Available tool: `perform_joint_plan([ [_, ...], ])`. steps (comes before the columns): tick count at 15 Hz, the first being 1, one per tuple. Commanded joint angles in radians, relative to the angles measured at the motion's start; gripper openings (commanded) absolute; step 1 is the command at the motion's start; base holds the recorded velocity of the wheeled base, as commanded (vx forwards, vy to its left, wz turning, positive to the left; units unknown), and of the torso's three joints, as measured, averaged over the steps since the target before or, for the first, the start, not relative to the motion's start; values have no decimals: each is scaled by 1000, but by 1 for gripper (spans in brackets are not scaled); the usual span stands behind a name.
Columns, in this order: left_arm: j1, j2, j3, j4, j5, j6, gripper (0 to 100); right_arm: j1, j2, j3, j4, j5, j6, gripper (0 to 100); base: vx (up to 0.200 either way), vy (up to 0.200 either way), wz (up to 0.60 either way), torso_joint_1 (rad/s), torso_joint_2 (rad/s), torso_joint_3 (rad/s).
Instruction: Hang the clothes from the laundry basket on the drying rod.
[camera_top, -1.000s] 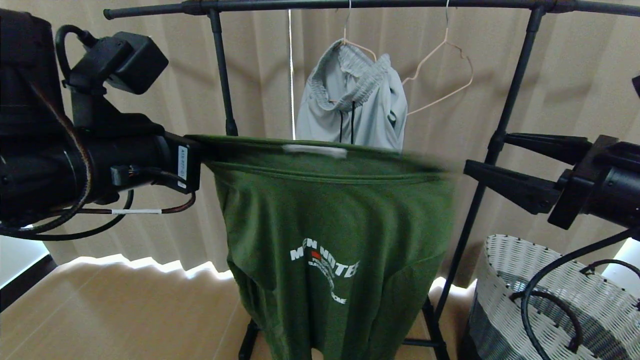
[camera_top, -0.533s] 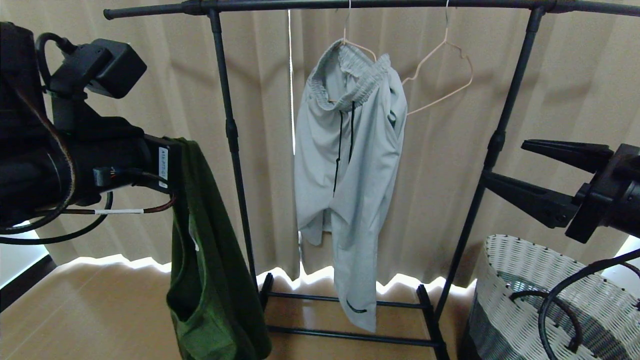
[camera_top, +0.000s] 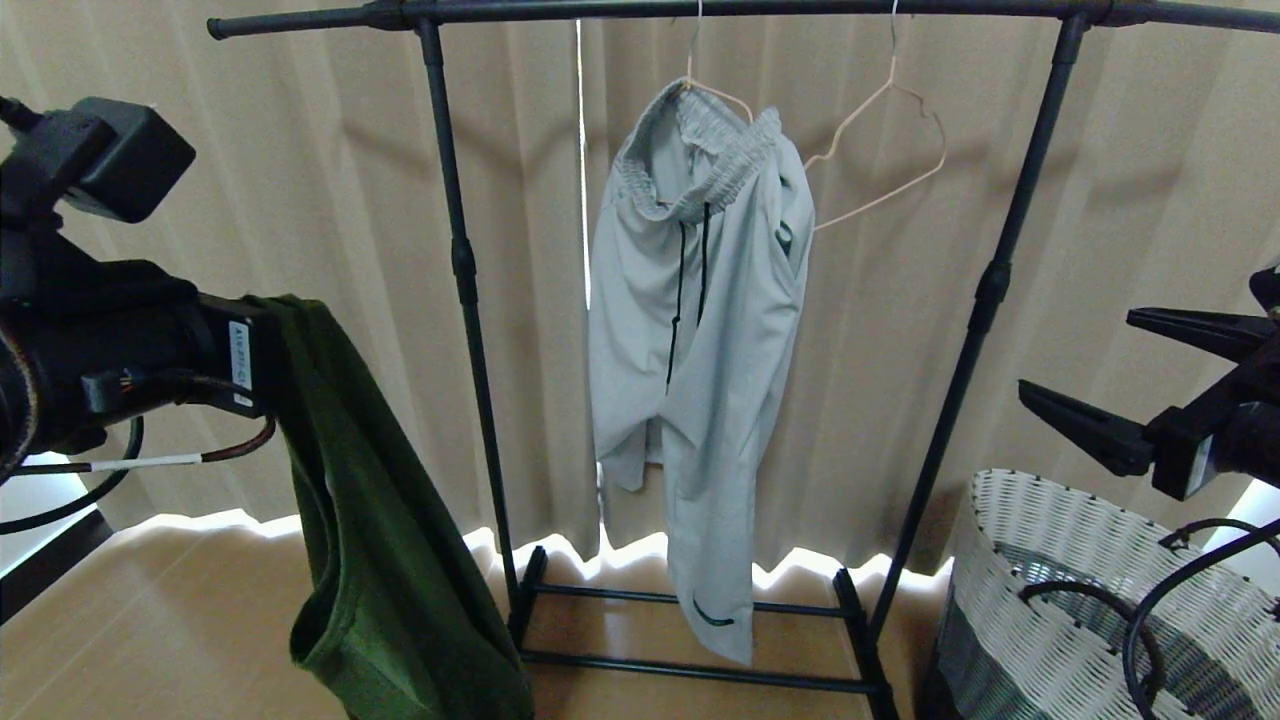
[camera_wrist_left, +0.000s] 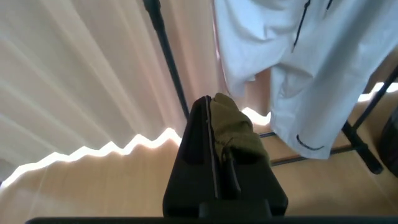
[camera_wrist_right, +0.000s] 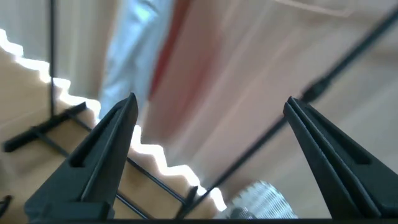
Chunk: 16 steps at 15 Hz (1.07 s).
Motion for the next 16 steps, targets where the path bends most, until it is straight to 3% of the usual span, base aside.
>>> perform_joint_plan([
  [1,3,-53,71,0,1,1,0,-45,17,30,-40,-7,-3,100,0,0,0,0,0,0],
  [2,3,-53,71,0,1,1,0,-45,17,30,-40,-7,-3,100,0,0,0,0,0,0],
  [4,12,-64,88,-4,-30,0,0,-86,73,74,-152,-75,-37,100,0,0,0,0,0,0],
  [10,12,-67,82,-4,-32,3,0,-98,123,205,-405,-87,-139,100,0,0,0,0,0,0],
  [16,11,-76,82,-4,-33,4,0,-107,123,212,-405,-82,-133,100,0,0,0,26,-105,-70],
])
